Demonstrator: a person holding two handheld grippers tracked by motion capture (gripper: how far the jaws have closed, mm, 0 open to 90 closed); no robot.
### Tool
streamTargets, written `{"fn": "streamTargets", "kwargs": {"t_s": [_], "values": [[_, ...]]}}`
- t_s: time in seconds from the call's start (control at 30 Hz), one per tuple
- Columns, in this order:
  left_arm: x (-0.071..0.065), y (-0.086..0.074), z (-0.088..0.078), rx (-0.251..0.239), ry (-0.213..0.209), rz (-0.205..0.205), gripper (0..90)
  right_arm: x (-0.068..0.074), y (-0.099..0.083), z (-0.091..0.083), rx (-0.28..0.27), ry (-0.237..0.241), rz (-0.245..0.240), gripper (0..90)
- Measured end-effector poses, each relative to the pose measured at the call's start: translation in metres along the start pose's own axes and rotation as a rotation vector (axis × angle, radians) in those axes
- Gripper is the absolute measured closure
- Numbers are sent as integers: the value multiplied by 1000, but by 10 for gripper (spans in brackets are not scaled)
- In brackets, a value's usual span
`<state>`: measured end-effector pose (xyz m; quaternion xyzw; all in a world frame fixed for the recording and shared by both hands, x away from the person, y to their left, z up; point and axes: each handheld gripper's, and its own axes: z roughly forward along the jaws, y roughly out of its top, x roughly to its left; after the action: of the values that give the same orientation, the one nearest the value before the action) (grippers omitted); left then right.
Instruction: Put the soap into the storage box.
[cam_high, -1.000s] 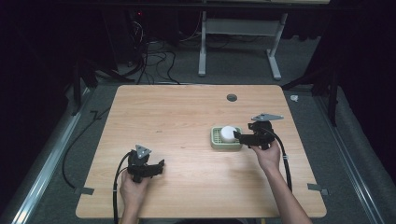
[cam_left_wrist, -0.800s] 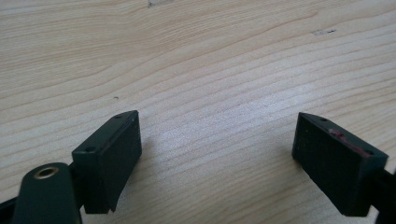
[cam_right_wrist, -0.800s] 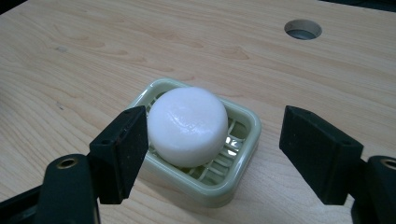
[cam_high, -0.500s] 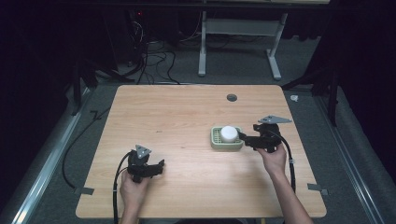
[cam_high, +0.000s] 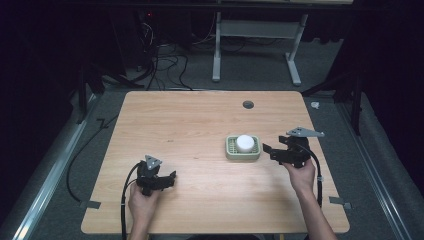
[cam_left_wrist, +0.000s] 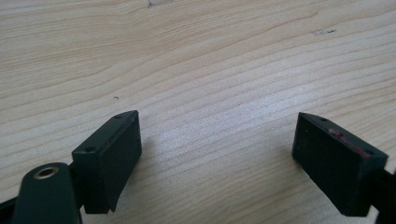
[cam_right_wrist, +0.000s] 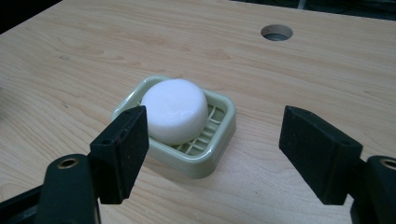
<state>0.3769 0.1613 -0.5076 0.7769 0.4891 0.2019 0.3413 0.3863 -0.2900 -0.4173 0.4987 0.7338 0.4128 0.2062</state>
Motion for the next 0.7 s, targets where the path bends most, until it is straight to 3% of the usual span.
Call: {"fn": "streamTargets", "kwargs": {"t_s": [0.7], "values": [[0,0,0,0,0,0,162,-5,-20,-21,-28,-10,25,251]]}}
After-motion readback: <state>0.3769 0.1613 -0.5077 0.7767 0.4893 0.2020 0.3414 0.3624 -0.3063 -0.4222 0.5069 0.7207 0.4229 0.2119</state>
